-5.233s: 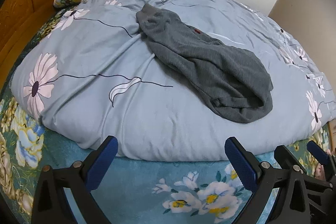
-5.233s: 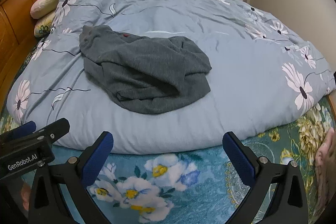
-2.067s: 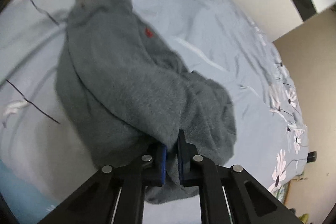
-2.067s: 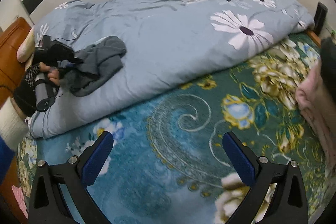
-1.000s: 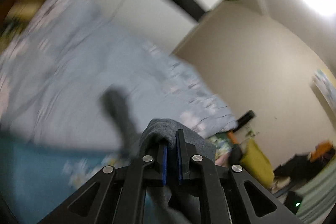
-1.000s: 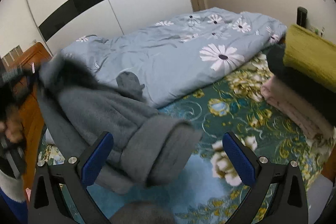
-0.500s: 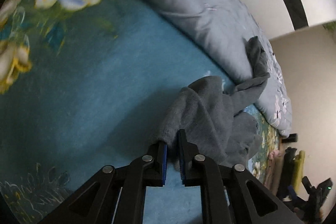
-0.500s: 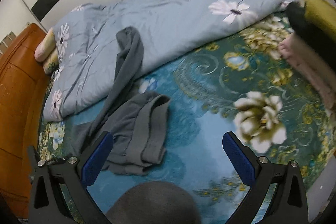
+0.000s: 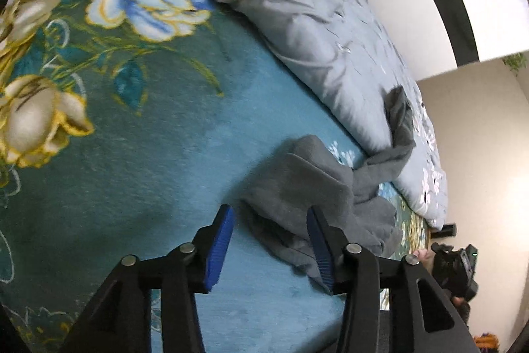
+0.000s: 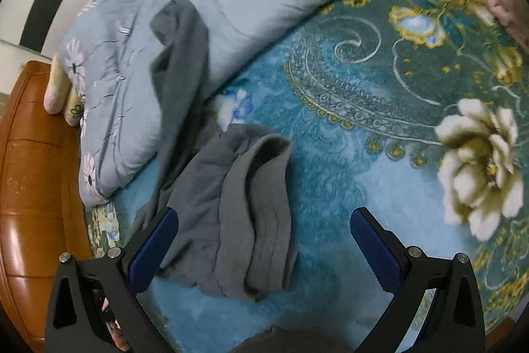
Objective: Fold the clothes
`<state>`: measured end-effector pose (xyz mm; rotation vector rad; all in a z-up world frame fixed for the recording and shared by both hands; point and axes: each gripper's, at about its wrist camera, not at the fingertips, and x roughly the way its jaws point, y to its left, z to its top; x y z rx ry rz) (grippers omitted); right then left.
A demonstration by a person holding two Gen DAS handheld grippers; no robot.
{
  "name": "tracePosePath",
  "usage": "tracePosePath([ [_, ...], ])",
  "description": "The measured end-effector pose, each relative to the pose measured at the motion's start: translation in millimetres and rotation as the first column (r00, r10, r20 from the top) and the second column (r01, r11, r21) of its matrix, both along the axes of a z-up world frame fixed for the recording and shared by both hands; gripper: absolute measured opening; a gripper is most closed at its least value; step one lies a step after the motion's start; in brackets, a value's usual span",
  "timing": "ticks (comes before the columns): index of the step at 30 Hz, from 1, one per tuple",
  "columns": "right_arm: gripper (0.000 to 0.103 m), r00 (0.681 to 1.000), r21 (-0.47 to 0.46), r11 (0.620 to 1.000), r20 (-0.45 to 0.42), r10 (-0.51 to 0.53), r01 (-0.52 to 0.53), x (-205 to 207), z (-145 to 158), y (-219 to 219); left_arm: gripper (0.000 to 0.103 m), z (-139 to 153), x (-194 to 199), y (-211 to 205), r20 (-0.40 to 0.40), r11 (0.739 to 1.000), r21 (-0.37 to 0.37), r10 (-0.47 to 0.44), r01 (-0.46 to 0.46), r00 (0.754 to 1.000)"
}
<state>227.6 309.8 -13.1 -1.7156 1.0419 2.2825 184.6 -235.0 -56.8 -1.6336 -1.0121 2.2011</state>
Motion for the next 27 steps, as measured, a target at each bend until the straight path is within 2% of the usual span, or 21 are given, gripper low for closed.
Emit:
tracePosePath([
  [5,0.100,0.996,-0.079,0.996,0.074,-0.039,0.045,-25.6,-37.2,10.9,0.052,-13.0,3.7,-21.3,0.057,0.997,0.013,0.069,-0.070,0.996],
  [8,0.075,0.991,-0.131,0.987,0.103,-0.081,0.094,-33.9,-56.3,11.6,0.052,-13.9,4.7,-26.3,0.064,0.996,0.001,0.083,-0.084,0.994],
  [11,0.071,0.990,-0.188,0.976,0.107,-0.088,0.107,-41.7,-68.4,3.8,0.052,-12.5,4.9,-29.0,0.068,0.996,-0.010,0.092,-0.092,0.993],
  [13,0.056,0.991,-0.222,0.969,0.106,-0.085,0.107,-46.9,-74.6,-3.0,0.052,-11.2,3.5,-27.3,0.069,0.995,-0.016,0.095,-0.095,0.993],
  [15,0.012,0.991,-0.189,0.978,0.117,-0.062,0.083,-52.0,-71.5,-13.1,0.053,-9.7,2.3,-24.2,0.069,0.996,-0.016,0.087,-0.087,0.994],
  [18,0.008,0.994,-0.096,0.995,0.105,-0.003,0.013,-55.9,-54.7,-27.0,0.053,-4.8,-0.2,-13.5,0.061,0.998,-0.018,0.058,-0.057,0.996],
  [22,0.007,0.999,-0.059,0.998,-0.043,0.003,-0.006,-43.5,-4.3,-12.5,0.054,4.2,-2.7,2.5,0.036,1.000,-0.021,0.007,-0.006,0.999],
  [25,0.006,0.987,-0.011,0.998,-0.154,-0.055,0.054,-31.1,41.3,25.8,0.055,8.8,-4.2,14.7,0.023,0.999,-0.028,-0.027,0.027,0.999],
  [27,0.006,0.967,0.015,0.991,-0.219,-0.128,0.135,-21.5,71.2,59.9,0.056,10.4,-6.0,27.5,0.017,0.997,-0.036,-0.065,0.065,0.998],
])
